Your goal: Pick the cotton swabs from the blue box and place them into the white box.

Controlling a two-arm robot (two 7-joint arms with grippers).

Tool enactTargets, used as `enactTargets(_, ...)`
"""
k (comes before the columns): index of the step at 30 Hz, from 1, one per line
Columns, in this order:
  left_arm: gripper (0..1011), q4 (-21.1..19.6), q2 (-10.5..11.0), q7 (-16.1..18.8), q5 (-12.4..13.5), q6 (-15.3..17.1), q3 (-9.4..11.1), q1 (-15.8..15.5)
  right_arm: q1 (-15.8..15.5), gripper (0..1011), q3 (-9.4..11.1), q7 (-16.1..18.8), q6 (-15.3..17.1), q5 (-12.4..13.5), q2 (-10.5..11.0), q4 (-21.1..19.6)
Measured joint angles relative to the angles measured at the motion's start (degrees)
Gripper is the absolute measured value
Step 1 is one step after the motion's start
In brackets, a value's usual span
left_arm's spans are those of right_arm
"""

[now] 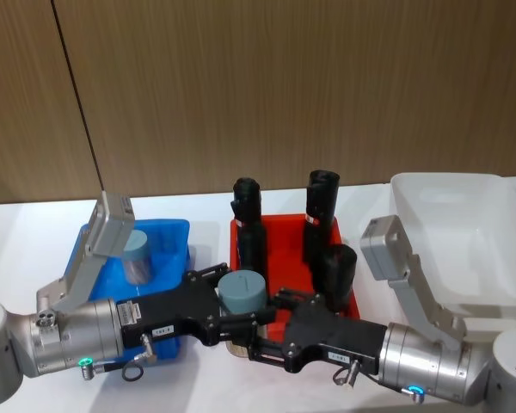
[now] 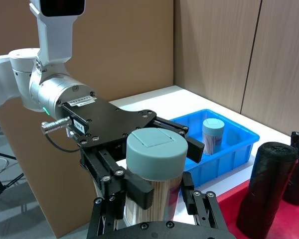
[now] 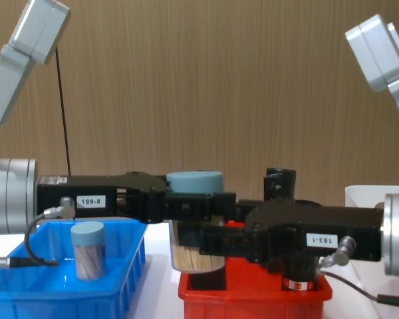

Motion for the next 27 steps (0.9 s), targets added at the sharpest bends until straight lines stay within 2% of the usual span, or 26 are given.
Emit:
enactTargets(2,874,0.0,0.0,0.0,0.0,0.0,0.0,0.0,0.0,668,0.0,-0.1,0.0,0.0,0.0,0.1)
enactTargets(4,953,0.0,0.0,0.0,0.0,0.0,0.0,0.0,0.1,668,-0.1,-0.2,-0.1,0.0,0.0,0.2)
enactTargets(8,1003,0.0,0.0,0.0,-0.1,-0.1,0.0,0.0,0.2,668,-0.2,-0.4,-0.1,0.0,0.0,0.4)
enactTargets(27,1003,-0.1,0.0,-0.1,-0.2,-0.2,0.0,0.0,0.0,668,0.0,-1.8,-0.7,0.6,1.0,0.9)
